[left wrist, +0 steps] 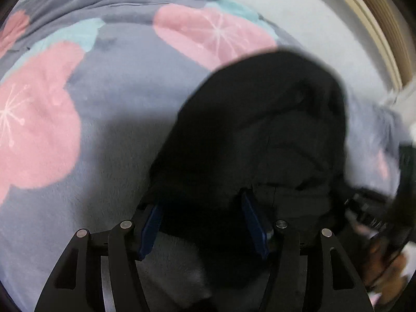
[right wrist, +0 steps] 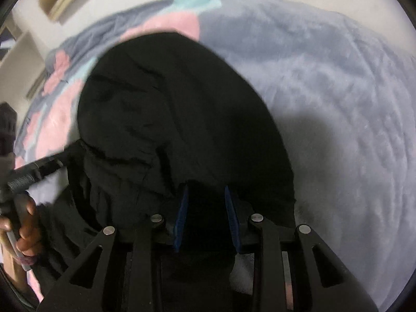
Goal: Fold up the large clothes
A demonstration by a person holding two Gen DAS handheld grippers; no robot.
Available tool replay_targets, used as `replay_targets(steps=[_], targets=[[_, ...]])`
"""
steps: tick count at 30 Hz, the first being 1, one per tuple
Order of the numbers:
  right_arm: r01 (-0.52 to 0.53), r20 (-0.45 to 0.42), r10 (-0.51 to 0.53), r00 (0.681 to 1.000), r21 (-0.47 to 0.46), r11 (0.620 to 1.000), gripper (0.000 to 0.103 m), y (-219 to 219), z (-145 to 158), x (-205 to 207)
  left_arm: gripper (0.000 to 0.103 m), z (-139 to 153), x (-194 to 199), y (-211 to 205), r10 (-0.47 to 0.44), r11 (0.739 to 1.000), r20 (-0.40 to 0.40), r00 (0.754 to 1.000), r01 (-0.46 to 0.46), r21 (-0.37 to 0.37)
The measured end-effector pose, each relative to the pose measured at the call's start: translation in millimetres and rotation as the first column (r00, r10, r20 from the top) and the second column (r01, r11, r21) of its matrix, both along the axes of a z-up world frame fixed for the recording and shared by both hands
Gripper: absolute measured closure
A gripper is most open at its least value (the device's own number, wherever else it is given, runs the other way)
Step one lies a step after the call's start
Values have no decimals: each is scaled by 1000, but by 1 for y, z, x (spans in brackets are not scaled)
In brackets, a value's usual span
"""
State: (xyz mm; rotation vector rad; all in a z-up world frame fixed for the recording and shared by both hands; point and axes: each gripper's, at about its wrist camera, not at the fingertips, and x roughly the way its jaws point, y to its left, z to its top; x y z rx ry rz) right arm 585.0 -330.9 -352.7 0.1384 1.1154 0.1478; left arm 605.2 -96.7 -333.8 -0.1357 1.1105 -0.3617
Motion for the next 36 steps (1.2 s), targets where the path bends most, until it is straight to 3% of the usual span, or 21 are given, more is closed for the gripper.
replay_targets(steps=[4,9,11,14,16,19,22,24,26,28,30,31,33,35,36], targets=[[3,1,-3,1000,13,1000,72,-3,-8,0,41,18,-5,2,-16,1000,14,1000,16,2],[-22,21,21,1000,47,999,71,-16,17,-14,40,77,-32,41,-68,979,128,989,91,-183],[-19,55,15,998,71,997,65,-27,31,-22,37,100,-36,58,-25,974,173,985,63,-216],[18,132,-26,991,64,998,45,-48,54,-32,24,116,-23,75,104,970,194,976,-56,-236],[50,146,-57,988,52,997,37,-58,59,-30,24,107,1,72,130,969,150,980,-94,-231],[91,97,-100,990,92,992,36,-78,51,-17,24,70,34,55,104,968,20,994,-97,-232],[101,35,-106,994,129,986,36,-87,36,1,25,28,56,34,86,976,-97,992,-104,-194],[94,-9,-93,996,133,987,36,-87,25,12,25,7,58,26,61,970,-136,989,-90,-224],[77,-48,-71,996,144,987,36,-83,12,21,25,0,57,22,46,961,-148,988,-84,-263],[57,-79,-46,996,148,987,36,-75,-1,28,25,1,55,20,50,964,-135,990,-84,-254],[39,-94,-29,995,115,993,36,-67,-7,31,41,4,53,16,62,976,-126,990,-86,-199],[28,-96,-19,995,100,995,41,-61,-10,33,46,7,51,13,58,981,-114,992,-77,-176],[8,-85,0,996,98,995,55,-51,-8,32,73,26,39,1,23,993,-41,999,-27,-112],[-21,-56,25,998,66,998,72,-40,-1,26,88,41,27,-6,-16,997,16,1000,17,-75],[-37,-32,38,999,29,999,81,-36,6,20,89,53,18,-9,-32,998,47,998,35,-54]])
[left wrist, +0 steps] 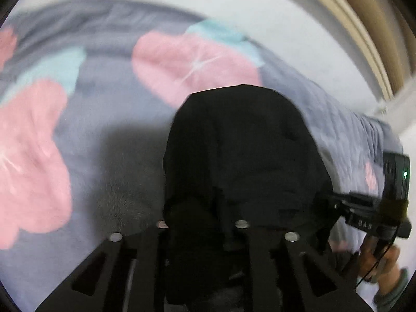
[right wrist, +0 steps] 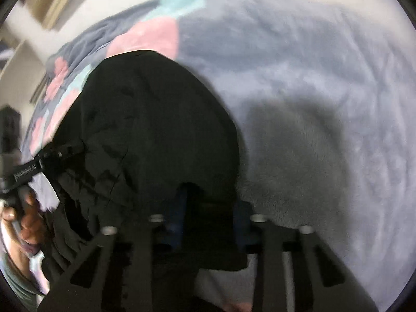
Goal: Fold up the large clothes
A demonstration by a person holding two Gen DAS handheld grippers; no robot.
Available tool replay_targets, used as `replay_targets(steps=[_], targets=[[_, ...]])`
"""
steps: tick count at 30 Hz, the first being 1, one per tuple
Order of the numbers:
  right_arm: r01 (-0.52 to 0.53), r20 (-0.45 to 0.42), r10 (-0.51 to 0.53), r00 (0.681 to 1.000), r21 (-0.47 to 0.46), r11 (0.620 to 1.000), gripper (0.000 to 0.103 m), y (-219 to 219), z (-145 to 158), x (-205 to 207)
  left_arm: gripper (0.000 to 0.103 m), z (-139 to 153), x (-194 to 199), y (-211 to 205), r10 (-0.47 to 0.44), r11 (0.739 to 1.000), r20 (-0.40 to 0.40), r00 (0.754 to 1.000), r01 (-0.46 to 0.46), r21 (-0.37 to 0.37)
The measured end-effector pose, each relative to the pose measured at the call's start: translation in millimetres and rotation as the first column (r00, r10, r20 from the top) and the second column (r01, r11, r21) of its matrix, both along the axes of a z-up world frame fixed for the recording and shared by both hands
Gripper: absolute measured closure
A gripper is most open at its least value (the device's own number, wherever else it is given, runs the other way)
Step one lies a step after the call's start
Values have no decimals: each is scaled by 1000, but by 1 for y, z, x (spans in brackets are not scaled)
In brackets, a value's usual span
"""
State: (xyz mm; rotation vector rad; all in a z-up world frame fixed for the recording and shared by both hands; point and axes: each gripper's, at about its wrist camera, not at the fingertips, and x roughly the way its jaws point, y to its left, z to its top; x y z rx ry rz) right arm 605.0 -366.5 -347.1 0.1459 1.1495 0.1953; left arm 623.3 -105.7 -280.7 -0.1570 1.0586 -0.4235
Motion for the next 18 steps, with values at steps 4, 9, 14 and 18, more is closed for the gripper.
replay_targets(steps=[4,9,14,18], targets=[[-25,138,40,990,-105,994,86,12,46,-38,90,51,-47,1,-51,999,123,991,51,4],[-20,316,60,947,-129,991,87,17,116,-122,89,124,-149,11,-149,989,311,939,148,27],[18,434,48,900,-146,989,88,32,153,-235,85,143,-257,21,-229,973,360,904,203,108],[38,469,84,879,-244,969,88,62,146,-331,70,112,-333,44,-210,970,255,944,167,177]])
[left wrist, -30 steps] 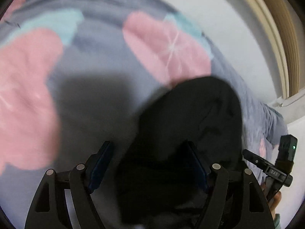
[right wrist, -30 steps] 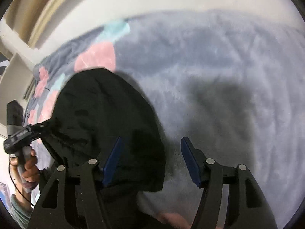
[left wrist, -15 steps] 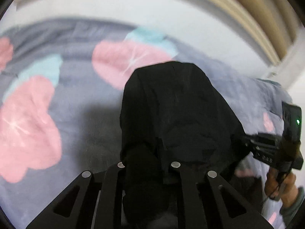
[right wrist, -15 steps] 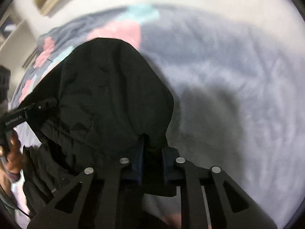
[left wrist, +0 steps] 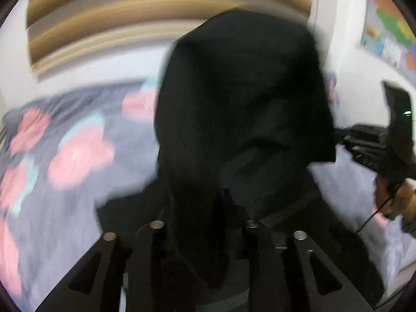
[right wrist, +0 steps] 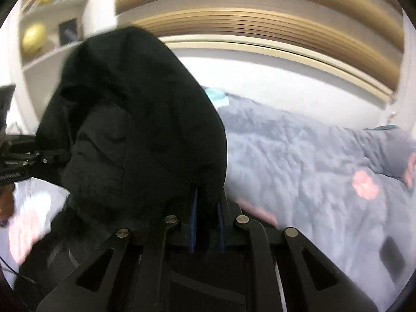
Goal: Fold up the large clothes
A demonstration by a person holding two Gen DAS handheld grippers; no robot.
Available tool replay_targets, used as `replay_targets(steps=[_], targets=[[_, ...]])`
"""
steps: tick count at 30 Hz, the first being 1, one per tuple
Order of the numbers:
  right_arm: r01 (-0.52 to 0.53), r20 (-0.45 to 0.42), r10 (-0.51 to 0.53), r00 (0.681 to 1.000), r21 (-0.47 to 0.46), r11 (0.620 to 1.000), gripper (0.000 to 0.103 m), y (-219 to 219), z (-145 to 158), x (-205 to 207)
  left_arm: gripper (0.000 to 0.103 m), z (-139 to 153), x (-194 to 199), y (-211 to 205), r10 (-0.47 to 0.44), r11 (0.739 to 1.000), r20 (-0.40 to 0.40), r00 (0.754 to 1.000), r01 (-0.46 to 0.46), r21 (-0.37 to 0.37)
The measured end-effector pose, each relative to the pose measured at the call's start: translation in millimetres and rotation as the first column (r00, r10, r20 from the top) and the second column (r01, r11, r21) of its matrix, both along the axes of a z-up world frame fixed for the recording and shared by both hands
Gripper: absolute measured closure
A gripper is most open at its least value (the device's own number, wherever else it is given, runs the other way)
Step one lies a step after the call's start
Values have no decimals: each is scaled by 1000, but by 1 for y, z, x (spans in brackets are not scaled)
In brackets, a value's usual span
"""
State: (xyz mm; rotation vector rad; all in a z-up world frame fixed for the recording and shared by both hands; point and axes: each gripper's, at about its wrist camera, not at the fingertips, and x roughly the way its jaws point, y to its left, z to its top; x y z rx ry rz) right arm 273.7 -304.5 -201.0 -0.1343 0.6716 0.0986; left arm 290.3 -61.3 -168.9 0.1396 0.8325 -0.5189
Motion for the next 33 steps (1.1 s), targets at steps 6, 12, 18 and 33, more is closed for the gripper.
replay_targets(steps=[6,12,18,33], targets=[[41,-346,-18,938,60,997,87,-10,-80,-48,71,-85,-54,83,255,965,-335,907,-260,32],[82,-377,-6,926,186,979,78,-38,-46,-36,71,-12,-36,85,253,958,-177,951,-272,-91],[-6,-283,94,955,299,954,58,0,-7,11,71,8,24,18,147,970,-190,971,-180,-166],[83,-537,45,843,210,974,59,50,-176,14,71,-152,17,-7,147,938,-568,810,-297,-180]])
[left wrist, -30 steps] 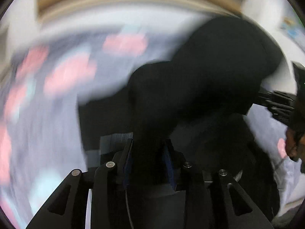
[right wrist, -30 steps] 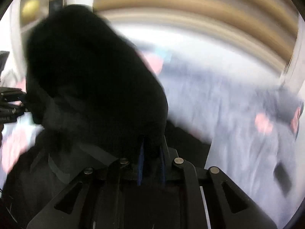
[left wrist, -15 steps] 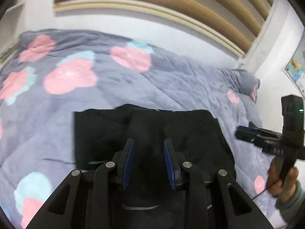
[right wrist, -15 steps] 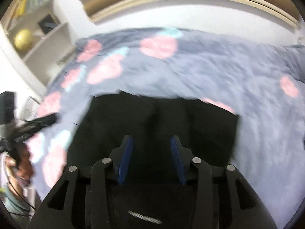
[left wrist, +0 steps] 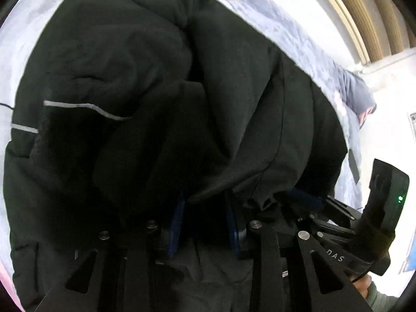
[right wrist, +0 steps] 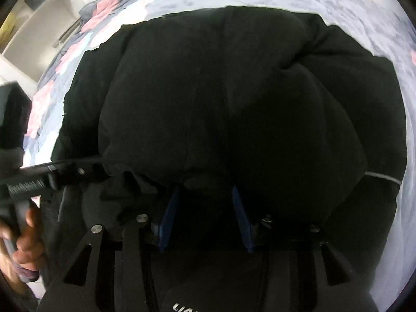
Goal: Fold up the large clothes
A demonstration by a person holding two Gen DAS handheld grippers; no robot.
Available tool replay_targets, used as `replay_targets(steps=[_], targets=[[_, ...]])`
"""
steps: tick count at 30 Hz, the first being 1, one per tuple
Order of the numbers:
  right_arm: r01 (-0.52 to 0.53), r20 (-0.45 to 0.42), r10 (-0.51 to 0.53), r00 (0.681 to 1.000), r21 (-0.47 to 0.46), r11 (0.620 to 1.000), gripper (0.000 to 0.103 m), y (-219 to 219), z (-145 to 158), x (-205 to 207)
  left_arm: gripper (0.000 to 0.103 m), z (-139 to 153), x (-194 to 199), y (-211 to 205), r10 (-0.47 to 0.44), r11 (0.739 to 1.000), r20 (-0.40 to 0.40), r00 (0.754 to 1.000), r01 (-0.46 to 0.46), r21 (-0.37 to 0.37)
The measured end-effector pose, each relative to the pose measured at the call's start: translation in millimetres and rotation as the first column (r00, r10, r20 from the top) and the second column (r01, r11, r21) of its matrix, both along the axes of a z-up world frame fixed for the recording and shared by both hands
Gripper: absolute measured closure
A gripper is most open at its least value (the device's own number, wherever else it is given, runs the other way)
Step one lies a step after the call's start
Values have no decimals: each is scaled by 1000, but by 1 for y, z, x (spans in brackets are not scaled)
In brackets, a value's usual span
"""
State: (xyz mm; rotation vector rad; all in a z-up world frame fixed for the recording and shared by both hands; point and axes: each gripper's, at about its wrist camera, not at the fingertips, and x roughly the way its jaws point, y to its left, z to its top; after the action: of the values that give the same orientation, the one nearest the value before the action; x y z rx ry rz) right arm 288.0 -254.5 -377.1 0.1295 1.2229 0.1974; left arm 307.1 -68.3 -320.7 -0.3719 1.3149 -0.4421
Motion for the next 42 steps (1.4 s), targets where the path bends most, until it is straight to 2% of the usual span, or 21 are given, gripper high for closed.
replay_targets(steps=[2,4,5,6,8,10,12,14,15,16,18,20,23,26,29,33,34,39,42], targets=[[8,-25,-7,1000,23,1000,59,-3,7,0,73,19,-15,0,-19,1000,53,998,19,5],[16,-25,-14,1000,66,998,59,-10,26,-7,72,45,-33,0,-44,998,111,993,49,-36],[9,2,-9,1000,100,995,58,-13,45,-16,70,56,-42,0,-50,996,136,989,59,-64],[0,25,-3,1000,112,994,57,-14,56,-23,64,66,-51,2,-55,994,158,986,70,-90],[-30,74,23,997,96,995,57,-11,76,-39,54,77,-65,-2,-69,991,185,980,89,-101],[-52,81,47,996,53,997,57,-2,78,-48,54,69,-68,-13,-91,994,168,982,101,-52],[-57,46,56,997,18,998,57,7,63,-47,53,37,-63,-28,-105,992,71,992,99,80],[-30,-29,30,999,-18,999,57,10,37,-39,53,0,-58,-36,-103,983,-21,994,105,148],[-20,-83,18,996,-19,1000,57,9,17,-32,53,-14,-56,-37,-86,985,-42,995,91,145],[-10,-107,9,994,-11,1000,57,11,7,-25,53,-16,-56,-37,-75,987,-45,996,81,138],[4,-123,-5,992,-9,1000,57,11,2,-24,53,-5,-61,-33,-48,992,-40,998,52,116],[2,-118,-3,993,-11,1000,57,12,19,-27,53,19,-76,-25,-36,996,16,999,35,87],[3,-85,0,996,25,1000,57,5,47,-42,54,56,-113,-5,-32,996,93,995,24,84],[11,-48,-9,999,52,999,52,-12,77,-77,54,88,-150,18,-1,997,133,991,-9,75],[38,-50,-36,998,55,998,52,-26,89,-115,53,105,-186,54,53,994,147,988,-67,87],[73,-71,-69,995,62,995,52,-41,91,-165,52,115,-230,77,125,980,141,982,-145,138],[80,-76,-76,994,57,995,52,-49,92,-179,52,111,-238,94,136,977,139,981,-156,144],[140,-111,-135,985,43,989,50,-63,93,-227,52,99,-274,135,217,972,80,973,-223,74],[193,-148,-183,972,61,979,48,-71,86,-250,52,95,-289,160,247,964,57,967,-251,85]])
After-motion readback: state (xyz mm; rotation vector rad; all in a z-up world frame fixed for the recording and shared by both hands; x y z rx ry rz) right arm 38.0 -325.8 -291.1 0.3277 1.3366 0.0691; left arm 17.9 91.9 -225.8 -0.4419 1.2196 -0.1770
